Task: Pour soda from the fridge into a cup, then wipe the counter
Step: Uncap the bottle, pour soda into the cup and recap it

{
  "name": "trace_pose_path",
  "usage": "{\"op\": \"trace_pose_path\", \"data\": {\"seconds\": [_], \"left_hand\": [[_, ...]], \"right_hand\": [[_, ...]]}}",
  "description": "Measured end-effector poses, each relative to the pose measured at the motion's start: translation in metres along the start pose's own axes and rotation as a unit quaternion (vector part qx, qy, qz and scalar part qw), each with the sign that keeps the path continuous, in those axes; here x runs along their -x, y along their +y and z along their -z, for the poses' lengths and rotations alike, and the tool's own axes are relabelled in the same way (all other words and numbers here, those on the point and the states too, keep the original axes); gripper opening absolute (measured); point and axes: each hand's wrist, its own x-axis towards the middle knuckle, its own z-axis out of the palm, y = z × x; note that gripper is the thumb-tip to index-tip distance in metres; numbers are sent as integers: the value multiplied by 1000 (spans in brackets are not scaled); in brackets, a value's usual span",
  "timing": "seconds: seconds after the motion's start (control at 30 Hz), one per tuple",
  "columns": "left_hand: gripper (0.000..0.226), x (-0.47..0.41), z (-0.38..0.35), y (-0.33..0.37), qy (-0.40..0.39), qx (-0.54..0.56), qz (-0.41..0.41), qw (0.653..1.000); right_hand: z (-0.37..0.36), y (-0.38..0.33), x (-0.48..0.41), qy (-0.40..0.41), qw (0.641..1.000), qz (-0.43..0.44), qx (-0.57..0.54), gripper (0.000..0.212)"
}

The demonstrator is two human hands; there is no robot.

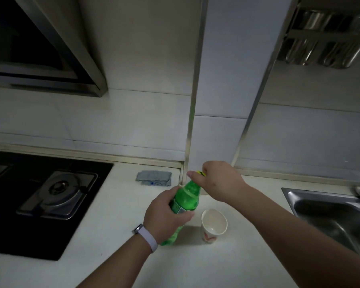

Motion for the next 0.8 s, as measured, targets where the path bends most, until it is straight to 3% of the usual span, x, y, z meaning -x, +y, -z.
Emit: {"op": "trace_pose_path", "data": {"seconds": [0.1, 0.3, 0.6, 0.7, 0.8], "left_hand": [[48, 1, 8, -3, -19, 19, 5, 1000], [68, 1, 17, -12, -64, 72, 13, 995], [56, -10, 38, -10, -232, 170, 22, 957], [58, -12, 34, -11, -219, 144, 17, 965], [60, -15, 30, -10, -189, 92, 1, 978]], "right_hand": [[-2, -5, 2, 3, 999, 32, -8, 52], [-4, -13, 10, 14, 994, 105, -5, 42], [8, -23, 14, 0, 973, 228, 36, 30], [11, -15, 9, -27, 977, 207, 48, 29], [7, -13, 5, 3, 992, 117, 43, 33]]}}
